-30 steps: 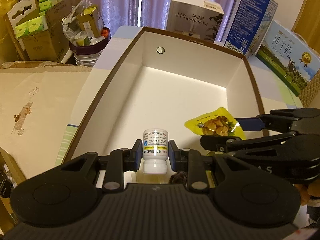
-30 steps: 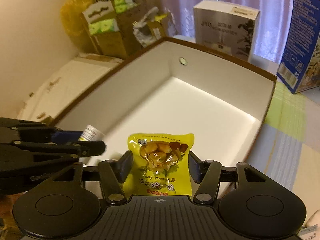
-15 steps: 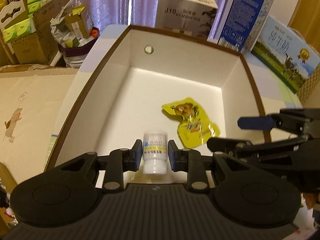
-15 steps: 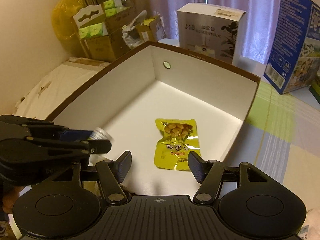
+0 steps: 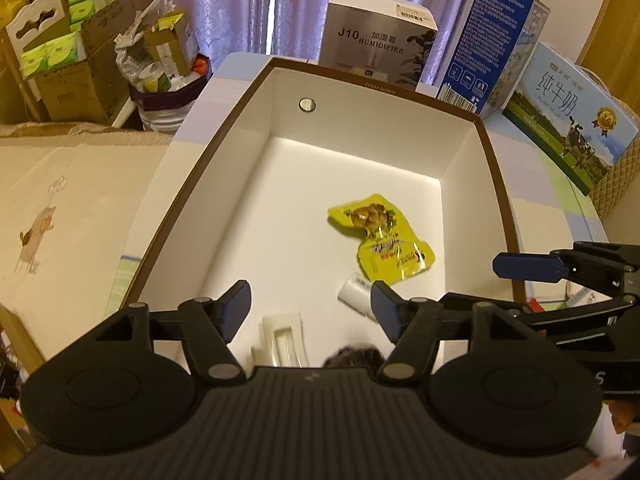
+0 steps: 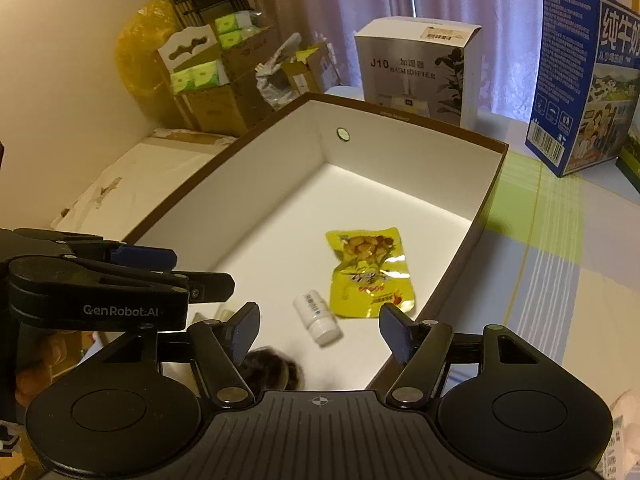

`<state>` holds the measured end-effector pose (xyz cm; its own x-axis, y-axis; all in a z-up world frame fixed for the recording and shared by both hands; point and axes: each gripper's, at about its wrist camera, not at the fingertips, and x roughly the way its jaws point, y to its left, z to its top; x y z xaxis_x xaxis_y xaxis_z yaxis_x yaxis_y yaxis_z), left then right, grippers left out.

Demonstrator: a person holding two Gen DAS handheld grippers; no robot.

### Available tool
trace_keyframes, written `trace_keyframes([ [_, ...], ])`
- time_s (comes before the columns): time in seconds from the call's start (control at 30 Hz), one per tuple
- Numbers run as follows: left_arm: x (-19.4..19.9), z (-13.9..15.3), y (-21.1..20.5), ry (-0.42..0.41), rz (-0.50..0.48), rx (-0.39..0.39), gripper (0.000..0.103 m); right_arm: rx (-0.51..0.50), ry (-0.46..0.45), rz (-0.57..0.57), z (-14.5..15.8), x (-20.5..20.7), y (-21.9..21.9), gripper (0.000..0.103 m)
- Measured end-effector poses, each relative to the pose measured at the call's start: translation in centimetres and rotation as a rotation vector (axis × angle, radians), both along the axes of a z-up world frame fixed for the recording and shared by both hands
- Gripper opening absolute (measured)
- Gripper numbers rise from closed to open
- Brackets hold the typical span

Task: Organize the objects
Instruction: 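Open the right gripper to drop the snack bag while the left gripper drops the pill bottle into the box, then withdraw both tools from the box back toward the table items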

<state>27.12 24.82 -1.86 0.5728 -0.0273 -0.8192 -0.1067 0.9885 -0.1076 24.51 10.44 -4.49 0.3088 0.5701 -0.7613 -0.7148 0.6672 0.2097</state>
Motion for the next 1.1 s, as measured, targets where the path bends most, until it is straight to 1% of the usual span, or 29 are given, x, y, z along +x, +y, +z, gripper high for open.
trace_keyframes([
  [0.1, -1.0, 0.5, -0.1, -0.001, 0.011, -0.008, 0.066, 0.012, 0.002, 0.004, 0.5, -0.9, -0.6, 0.064],
  [0.17, -1.7, 0.9, -0.2, 0.001, 0.025, -0.007, 0.069, 0.024, -0.002, 0.004, 0.9, -1.5, -1.0, 0.064],
  [0.3, -3.2, 1.8, -0.7, -0.007, 0.034, -0.003, 0.070, 0.048, -0.003, 0.000, 1.7, -2.6, -2.0, 0.065],
  [0.6, -6.5, 3.0, -3.0, -0.003, 0.022, -0.004, 0.071, 0.086, 0.016, -0.032, 2.8, -5.0, -5.4, 0.066],
  [0.77, -8.1, 3.2, -4.7, 0.003, 0.003, -0.003, 0.071, 0.113, 0.051, -0.064, 3.0, -5.9, -7.9, 0.066],
  [1.1, -11.1, 3.5, -7.8, 0.013, -0.007, 0.002, 0.072, 0.129, 0.057, -0.078, 3.8, -8.0, -12.2, 0.067],
])
